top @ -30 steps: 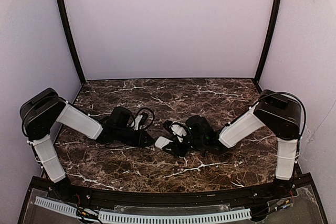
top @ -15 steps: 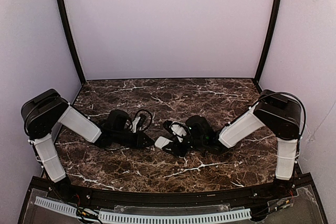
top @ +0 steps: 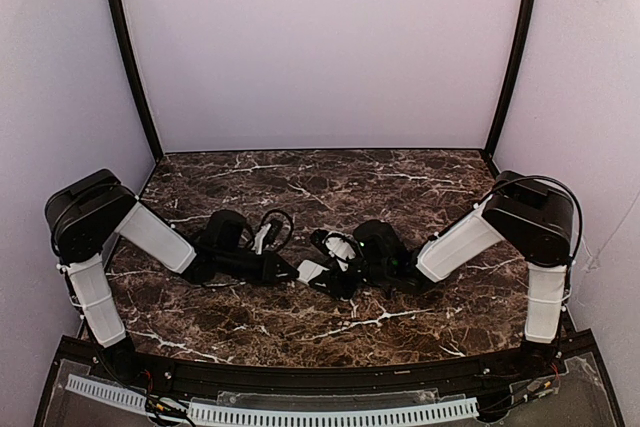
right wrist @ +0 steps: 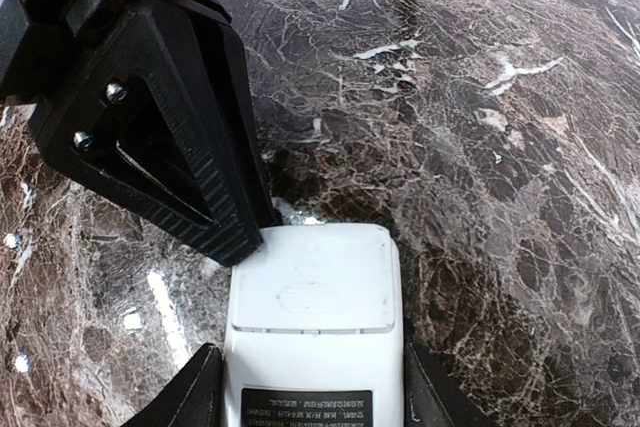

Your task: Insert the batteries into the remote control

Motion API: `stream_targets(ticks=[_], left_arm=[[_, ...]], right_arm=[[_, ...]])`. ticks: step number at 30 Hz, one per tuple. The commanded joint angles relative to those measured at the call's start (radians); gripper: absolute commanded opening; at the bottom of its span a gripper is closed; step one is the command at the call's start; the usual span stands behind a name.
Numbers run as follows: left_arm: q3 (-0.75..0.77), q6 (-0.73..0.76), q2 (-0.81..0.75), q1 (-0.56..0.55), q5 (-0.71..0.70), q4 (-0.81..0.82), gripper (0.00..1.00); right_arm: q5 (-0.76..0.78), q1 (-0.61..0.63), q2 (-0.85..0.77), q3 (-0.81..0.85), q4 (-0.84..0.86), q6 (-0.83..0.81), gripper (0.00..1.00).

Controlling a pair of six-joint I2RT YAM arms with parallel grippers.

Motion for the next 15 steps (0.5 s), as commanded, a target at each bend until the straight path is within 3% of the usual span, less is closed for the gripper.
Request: stream_targets(ticks=[1, 15], left_arm=[[0.041, 0.046, 0.016, -0.004, -0.057, -0.092, 0.15], [0.135, 0.144, 0.033, -0.037, -0.106, -0.242, 0.1]], right_arm=[[0.079, 0.001, 0.083, -0.001, -0.122, -0.023, 0.17], [0.078, 0.001, 0.086, 0.0, -0.122, -0.023, 0.15]])
